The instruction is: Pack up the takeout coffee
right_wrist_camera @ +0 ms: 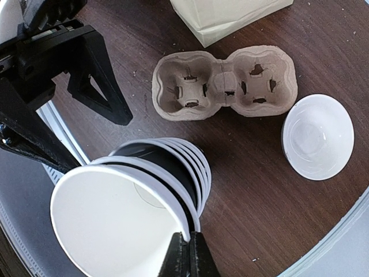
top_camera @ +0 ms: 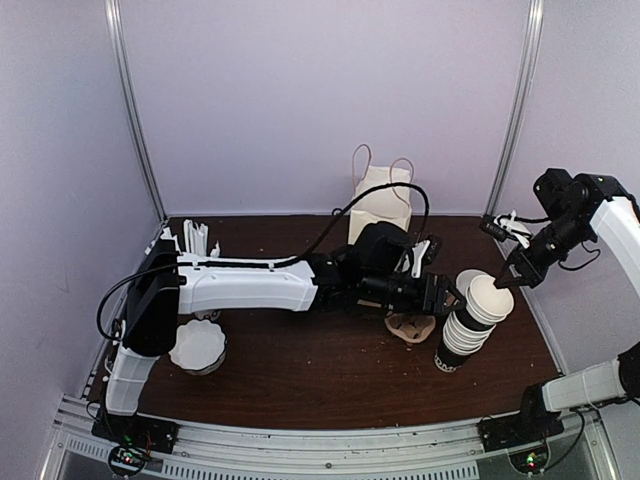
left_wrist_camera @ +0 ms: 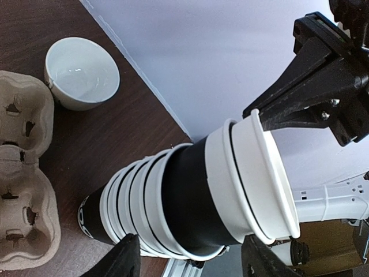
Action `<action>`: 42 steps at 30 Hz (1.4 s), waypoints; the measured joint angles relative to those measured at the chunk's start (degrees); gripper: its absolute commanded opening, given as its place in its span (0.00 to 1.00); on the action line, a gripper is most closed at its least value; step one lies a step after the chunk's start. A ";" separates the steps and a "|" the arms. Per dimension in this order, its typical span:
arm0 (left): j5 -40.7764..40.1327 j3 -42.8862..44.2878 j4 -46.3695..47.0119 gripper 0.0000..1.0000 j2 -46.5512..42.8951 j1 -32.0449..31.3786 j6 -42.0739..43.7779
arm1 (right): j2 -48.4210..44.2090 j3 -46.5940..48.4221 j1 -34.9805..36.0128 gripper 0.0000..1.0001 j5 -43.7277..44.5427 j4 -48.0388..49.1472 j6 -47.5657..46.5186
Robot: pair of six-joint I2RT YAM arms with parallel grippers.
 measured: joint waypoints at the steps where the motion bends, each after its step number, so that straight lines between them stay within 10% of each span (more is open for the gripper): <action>1: -0.02 -0.04 0.02 0.63 -0.02 -0.02 0.00 | 0.00 0.00 0.00 0.00 0.00 0.02 0.00; 42: -0.11 -0.79 2.99 0.56 -2.80 -0.85 -0.44 | 0.09 0.11 0.00 0.00 -0.85 -0.02 0.85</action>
